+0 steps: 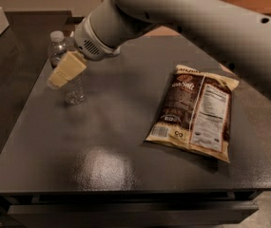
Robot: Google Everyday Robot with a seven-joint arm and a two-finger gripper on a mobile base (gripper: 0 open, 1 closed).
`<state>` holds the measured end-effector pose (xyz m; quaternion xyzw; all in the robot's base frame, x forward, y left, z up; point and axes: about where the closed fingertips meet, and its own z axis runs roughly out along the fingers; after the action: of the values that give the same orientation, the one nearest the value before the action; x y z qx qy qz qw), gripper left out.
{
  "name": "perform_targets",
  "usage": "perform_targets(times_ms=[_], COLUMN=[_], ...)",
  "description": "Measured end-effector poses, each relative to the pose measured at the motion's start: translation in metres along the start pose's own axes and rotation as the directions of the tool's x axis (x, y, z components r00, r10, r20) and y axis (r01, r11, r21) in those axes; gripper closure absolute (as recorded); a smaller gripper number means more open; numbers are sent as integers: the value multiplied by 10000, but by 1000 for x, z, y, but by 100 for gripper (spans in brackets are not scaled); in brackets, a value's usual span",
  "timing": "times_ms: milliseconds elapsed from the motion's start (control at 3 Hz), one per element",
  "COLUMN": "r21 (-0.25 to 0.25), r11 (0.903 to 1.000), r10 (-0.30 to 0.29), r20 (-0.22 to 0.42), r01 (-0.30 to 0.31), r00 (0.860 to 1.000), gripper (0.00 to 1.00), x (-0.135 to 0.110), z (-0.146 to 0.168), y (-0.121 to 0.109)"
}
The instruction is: Knock water bottle over
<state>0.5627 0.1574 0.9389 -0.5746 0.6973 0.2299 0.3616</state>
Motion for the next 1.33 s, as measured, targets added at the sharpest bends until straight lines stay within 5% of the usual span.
perform_targets(times_ms=[1000,1333], r21=[58,534], r11=[9992,9985], r10=[395,-71], r20=[384,-133], r01=[-398,78], r00=[9985,9999], gripper=[87,100], x=[11,29], z=[-23,-54], y=[-2,-11])
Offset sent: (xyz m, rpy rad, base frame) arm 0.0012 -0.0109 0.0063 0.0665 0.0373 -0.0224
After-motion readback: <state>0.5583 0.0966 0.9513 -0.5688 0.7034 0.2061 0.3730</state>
